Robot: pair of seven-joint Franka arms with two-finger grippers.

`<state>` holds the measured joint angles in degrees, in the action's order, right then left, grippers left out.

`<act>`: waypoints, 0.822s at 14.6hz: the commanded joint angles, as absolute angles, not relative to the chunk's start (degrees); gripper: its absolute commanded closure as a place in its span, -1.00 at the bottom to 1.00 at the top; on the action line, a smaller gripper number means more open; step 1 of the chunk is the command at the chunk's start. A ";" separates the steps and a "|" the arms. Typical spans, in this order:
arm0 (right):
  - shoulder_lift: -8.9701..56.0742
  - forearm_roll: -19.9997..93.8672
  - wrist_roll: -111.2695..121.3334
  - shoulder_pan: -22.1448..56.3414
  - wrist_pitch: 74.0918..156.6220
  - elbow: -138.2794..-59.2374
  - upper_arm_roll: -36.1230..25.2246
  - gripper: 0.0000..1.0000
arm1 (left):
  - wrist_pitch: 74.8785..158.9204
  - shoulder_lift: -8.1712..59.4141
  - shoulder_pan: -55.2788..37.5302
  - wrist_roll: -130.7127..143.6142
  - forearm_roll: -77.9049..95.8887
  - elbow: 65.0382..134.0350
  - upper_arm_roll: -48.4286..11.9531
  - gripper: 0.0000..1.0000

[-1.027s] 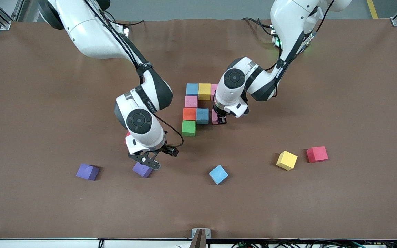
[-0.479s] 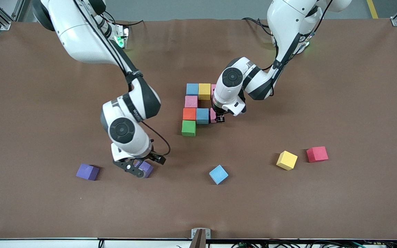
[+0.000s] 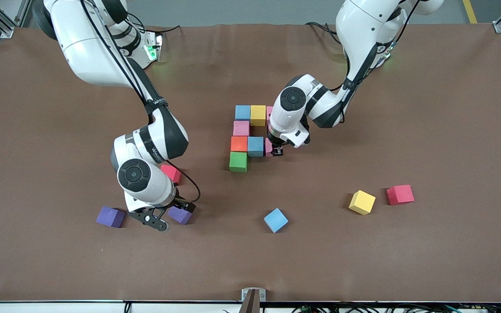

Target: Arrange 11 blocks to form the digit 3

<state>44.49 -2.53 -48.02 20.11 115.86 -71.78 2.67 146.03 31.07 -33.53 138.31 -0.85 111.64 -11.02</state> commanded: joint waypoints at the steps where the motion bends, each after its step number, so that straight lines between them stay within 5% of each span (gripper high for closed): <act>1: 44.38 -2.99 -47.55 19.51 118.03 -73.03 3.25 -1.00 | 146.87 31.11 -34.10 139.57 -2.11 111.80 -10.72 0.62; 12: 43.25 -5.27 -47.29 18.37 121.45 -79.08 3.25 -1.00 | 146.87 31.20 -34.36 139.57 -2.11 111.62 -10.81 0.40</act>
